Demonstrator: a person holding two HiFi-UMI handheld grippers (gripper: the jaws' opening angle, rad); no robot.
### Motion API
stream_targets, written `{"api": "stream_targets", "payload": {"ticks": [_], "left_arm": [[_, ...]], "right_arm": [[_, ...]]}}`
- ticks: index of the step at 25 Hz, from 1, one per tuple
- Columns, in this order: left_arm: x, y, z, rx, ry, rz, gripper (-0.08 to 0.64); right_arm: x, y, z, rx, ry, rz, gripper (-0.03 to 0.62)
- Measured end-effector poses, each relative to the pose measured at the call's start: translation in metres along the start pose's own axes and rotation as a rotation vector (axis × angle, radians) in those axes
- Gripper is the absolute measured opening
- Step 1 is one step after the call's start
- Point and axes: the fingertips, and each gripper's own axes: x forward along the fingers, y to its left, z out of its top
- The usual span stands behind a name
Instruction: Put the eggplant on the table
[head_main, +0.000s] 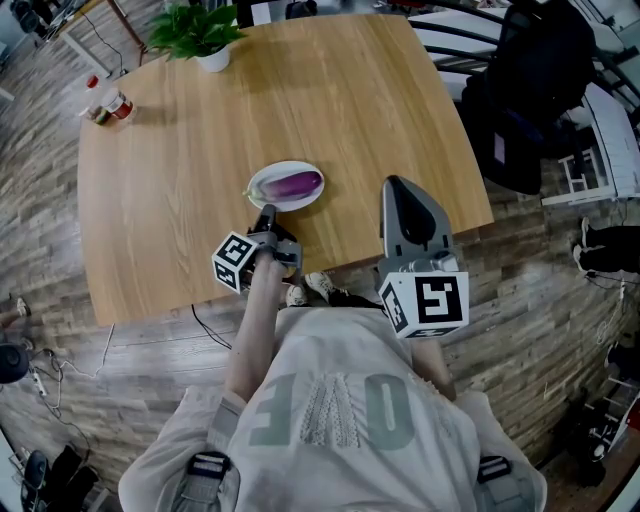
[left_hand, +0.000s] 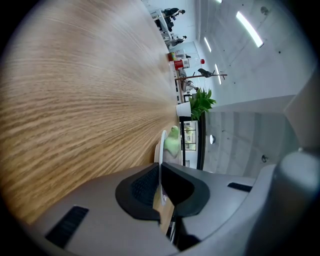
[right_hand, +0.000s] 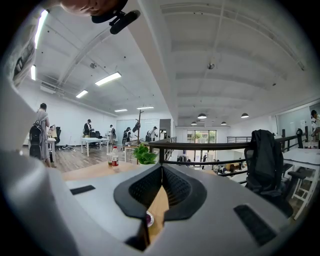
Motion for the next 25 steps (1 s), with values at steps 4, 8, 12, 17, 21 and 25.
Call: {"api": "stream_targets", "payload": {"ticks": [4, 8, 12, 17, 21, 25], "left_arm": [[0.001, 0.006, -0.001, 0.011, -0.008, 0.049, 0.018], [0.001, 0.010, -0.003, 0.026, -0.008, 0.088, 0.020], [0.001, 0.006, -0.002, 0.047, -0.028, 0.094, 0.082], [0.000, -0.001, -0.006, 0.038, -0.061, 0.083, 0.180], [-0.008, -0.004, -0.004, 0.020, -0.099, 0.091, 0.214], [-0.017, -0.016, 0.002, 0.117, -0.151, 0.113, 0.259]], "right_arm": [[-0.001, -0.002, -0.001, 0.000, -0.005, 0.002, 0.018], [-0.002, -0.005, -0.002, 0.004, -0.001, -0.001, 0.018], [-0.001, -0.006, -0.002, -0.001, -0.009, 0.005, 0.018], [-0.004, -0.010, -0.004, 0.021, -0.006, 0.001, 0.018], [-0.004, -0.008, -0.003, 0.028, -0.011, 0.005, 0.018], [-0.003, -0.007, -0.003, 0.033, -0.016, 0.018, 0.018]]}}
